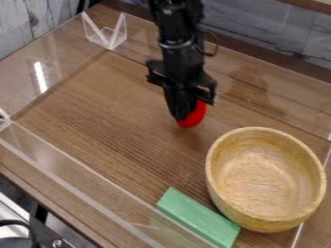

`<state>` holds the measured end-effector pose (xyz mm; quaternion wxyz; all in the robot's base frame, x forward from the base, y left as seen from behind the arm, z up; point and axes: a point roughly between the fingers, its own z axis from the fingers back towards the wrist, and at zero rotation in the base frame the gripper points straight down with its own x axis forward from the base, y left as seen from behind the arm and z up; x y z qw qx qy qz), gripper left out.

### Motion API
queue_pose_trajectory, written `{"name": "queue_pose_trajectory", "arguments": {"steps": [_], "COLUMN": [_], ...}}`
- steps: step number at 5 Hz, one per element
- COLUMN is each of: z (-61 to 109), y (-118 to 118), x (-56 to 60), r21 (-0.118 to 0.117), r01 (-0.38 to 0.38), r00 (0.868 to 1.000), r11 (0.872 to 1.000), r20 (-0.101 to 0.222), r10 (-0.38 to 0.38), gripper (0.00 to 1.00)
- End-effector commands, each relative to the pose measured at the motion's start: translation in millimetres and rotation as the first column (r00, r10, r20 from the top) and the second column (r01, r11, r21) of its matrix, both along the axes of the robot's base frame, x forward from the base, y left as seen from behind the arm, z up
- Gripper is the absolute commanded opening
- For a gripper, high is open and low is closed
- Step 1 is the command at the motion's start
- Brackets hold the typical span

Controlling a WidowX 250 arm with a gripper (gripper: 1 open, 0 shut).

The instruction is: Move the red fruit to the right side of the table

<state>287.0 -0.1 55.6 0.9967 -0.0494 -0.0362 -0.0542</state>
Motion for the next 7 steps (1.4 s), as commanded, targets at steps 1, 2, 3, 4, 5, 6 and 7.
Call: {"name": "queue_pose_trajectory", "arguments": {"steps": [1,2,3,4,5,6,7], "z": [-0.2,-9.5,-15.9,-19.6,-24.1,-26.5,-28.1], "y": [-1,-2,-2,-3,-5,-9,-12], "x": [4.7,5.1,6.4,7.4,8.7,8.7,8.9], "r21": [0.011,0.014,0.016,0.017,0.019,0.018,0.015], "r01": [0.012,0.018,0.021,0.018,0.019,0.022,0.024], "r00": [0.999,0.999,1.000,1.000,1.000,1.000,1.000], "r11": [1.000,1.000,1.000,1.000,1.000,1.000,1.000], "r20": [0.039,0.029,0.021,0.016,0.010,0.005,0.000], "r10": [-0.012,-0.019,-0.021,-0.018,-0.020,-0.022,-0.024], "gripper": [0.00,0.00,1.00,1.00,0.00,1.00,1.00]}}
